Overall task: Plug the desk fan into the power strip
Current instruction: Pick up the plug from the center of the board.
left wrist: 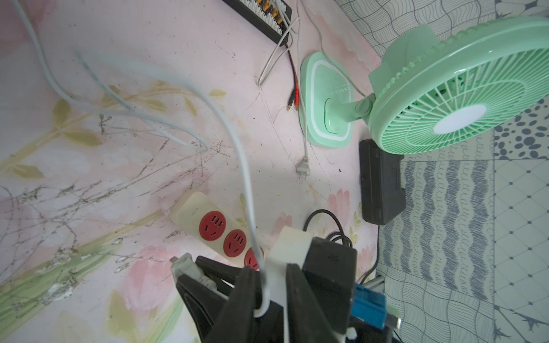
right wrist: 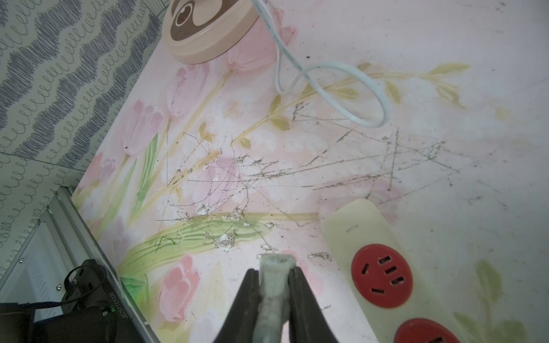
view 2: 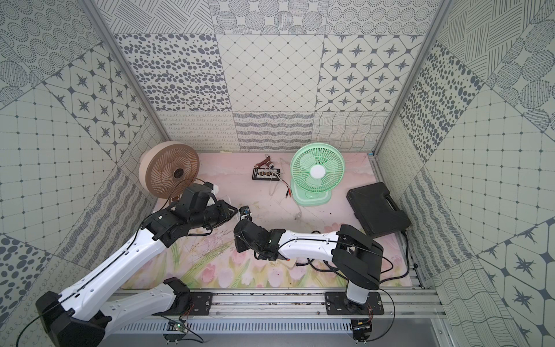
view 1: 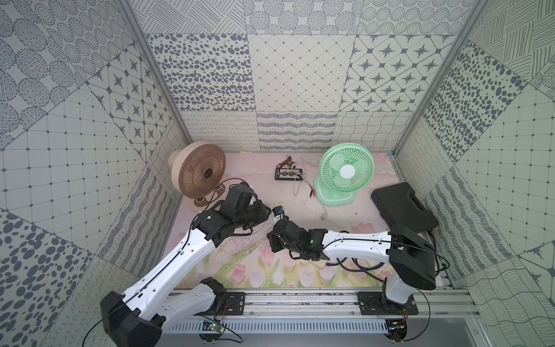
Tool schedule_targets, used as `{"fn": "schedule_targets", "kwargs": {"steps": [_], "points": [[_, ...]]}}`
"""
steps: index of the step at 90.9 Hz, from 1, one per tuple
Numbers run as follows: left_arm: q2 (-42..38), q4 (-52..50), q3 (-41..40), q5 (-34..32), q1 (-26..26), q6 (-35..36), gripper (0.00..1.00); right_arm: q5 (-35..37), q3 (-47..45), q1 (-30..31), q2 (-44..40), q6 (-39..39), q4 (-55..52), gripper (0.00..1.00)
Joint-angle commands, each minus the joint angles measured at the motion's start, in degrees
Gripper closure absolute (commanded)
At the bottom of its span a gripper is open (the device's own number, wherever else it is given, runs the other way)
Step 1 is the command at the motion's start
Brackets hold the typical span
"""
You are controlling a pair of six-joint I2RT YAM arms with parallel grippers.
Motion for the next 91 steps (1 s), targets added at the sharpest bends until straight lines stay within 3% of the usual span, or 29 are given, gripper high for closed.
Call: {"fn": "schedule_targets", "kwargs": {"steps": [1, 19, 36, 46, 63, 91], "points": [[0.13, 1.81, 0.73, 2.29, -0.30, 1.91, 0.45, -2.72, -1.18, -0.59, -3.26, -1.38, 1.73, 1.00], [-2.60, 0.00, -0.44, 1.08, -0.30, 2.87, 0.20, -9.78, -3.39, -5.22, -8.70, -1.66, 0.14, 1.00], [-4.41, -1.51, -2.06, 0.29, -0.26, 4.51, 0.06, -20.51, -5.62, -13.43, -11.96, -4.88, -1.68, 1.00], [-5.93, 0.39, -5.97, 0.51, -0.22, 4.06, 0.03, -23.79, -5.70, -17.48, -12.53, -7.65, -2.91, 1.00], [-6.16, 4.89, -15.47, 4.24, -0.26, 0.27, 0.02, -26.31, -4.31, -19.17, -12.27, -14.30, -3.15, 1.00], [-2.82, 26.08, -30.33, 10.65, -0.25, -12.10, 0.05, -26.59, -1.39, -19.37, -8.35, -23.46, -4.76, 1.00]]}}
